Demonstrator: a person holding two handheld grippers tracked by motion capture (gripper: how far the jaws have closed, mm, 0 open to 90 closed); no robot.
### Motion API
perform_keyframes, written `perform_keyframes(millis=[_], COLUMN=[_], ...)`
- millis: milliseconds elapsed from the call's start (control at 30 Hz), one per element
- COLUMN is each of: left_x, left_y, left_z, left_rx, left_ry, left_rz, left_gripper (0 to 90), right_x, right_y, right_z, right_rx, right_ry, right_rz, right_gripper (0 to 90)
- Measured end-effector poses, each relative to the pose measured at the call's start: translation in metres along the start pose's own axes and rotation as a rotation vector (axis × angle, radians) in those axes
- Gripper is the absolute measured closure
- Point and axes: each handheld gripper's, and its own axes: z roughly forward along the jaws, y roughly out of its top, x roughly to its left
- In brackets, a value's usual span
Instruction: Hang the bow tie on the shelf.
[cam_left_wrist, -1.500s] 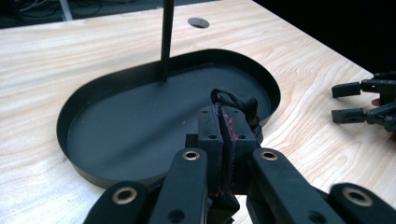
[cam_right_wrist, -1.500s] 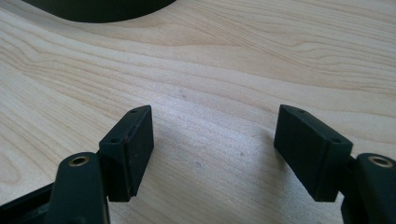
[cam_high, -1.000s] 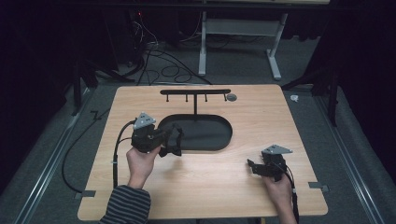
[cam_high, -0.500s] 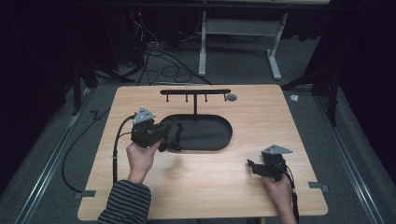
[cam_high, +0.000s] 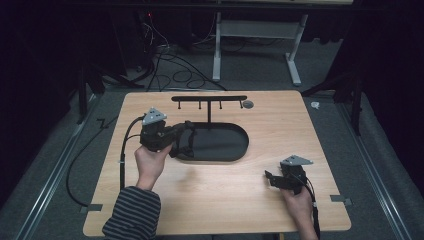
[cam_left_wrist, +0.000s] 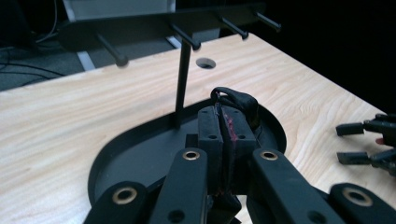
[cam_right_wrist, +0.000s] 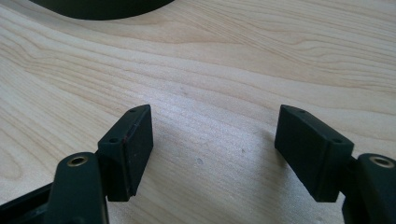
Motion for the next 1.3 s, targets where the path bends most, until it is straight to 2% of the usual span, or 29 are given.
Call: perform_keyframes(millis=[267, 700, 1000, 1300], left_x=[0.001, 0.008, 0.016, 0.028], left_y=[0.009, 0.018, 0.024, 0.024], left_z=[0.002, 0.017, 0.016, 0.017], left_rx=[-0.011, -0.018, -0.031, -0.034], left_ry=[0.003, 0.007, 0.048, 0.083], left_rz=[0.024, 0.009, 0.005, -0.018], left_gripper=[87.2, 87.3, 87.2, 87.2], right_x=[0.0, 0.0, 0.0, 0.0], right_y=[0.0, 0.0, 0.0, 0.0], right_z=[0.0, 0.0, 0.0, 0.0], right_rx=[-0.001, -0.001, -0.001, -0.001], right_ry=[0.0, 0.0, 0.0, 0.0], right_rz=[0.0, 0.0, 0.0, 0.0], right_gripper=[29.1, 29.1, 29.1, 29.1])
